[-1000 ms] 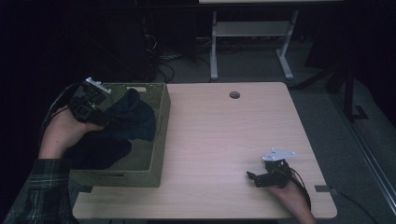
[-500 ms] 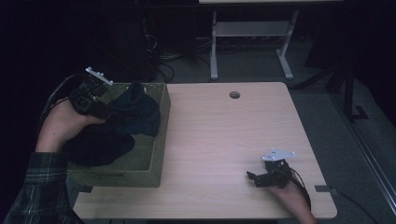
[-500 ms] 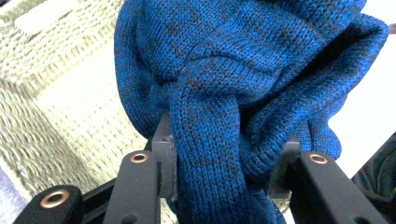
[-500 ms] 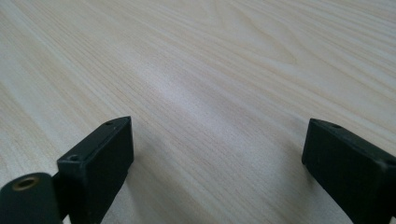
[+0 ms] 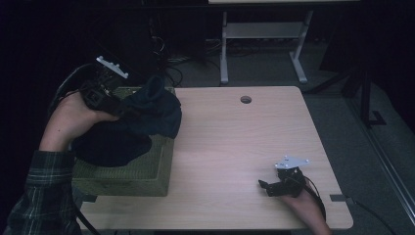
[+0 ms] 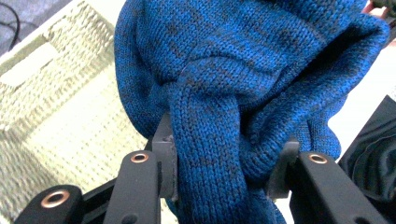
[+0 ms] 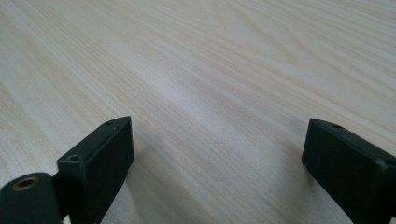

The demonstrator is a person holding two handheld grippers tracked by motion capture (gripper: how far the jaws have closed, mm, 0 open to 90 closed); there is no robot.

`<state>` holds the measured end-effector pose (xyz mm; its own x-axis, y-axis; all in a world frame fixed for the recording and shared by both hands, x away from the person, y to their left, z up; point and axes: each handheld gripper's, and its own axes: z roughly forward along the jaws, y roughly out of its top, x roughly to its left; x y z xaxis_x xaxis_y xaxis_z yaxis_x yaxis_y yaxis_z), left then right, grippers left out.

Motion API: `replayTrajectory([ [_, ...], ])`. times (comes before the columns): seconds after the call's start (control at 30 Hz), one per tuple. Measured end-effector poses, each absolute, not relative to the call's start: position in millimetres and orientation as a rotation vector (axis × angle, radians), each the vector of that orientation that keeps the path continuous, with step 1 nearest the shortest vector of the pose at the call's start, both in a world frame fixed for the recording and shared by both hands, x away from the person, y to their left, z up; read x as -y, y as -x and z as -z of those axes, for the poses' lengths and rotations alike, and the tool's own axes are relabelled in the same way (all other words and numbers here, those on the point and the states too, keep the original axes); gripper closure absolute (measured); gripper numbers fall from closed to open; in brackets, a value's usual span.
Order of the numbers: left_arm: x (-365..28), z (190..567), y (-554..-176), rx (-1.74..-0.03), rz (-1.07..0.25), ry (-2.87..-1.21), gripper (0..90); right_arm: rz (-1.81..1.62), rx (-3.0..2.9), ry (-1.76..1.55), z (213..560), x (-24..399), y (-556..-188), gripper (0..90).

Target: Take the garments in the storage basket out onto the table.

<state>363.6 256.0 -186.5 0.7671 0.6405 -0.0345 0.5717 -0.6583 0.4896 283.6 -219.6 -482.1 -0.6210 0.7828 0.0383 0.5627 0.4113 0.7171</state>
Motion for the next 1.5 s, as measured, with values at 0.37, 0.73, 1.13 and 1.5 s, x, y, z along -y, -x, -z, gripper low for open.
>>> replayTrajectory([
  [0.37,-219.0,175.6,-365.5,-0.804,-0.155,-2.476,57.5,-1.027,-2.368,-1.168,482.1,219.6,-283.5,8.6],
  [0.73,-177.3,173.4,-367.6,-0.725,-0.153,-2.487,57.5,-1.027,-2.368,-1.168,482.1,219.6,-283.5,8.6],
  [1.13,-125.7,179.9,-371.2,-0.649,-0.137,-2.514,57.5,-1.027,-2.368,-1.168,482.1,219.6,-283.5,8.7],
  [1.5,-84.4,191.3,-373.3,-0.607,-0.123,-2.527,57.5,-1.029,-2.368,-1.168,482.1,219.6,-283.5,8.6],
])
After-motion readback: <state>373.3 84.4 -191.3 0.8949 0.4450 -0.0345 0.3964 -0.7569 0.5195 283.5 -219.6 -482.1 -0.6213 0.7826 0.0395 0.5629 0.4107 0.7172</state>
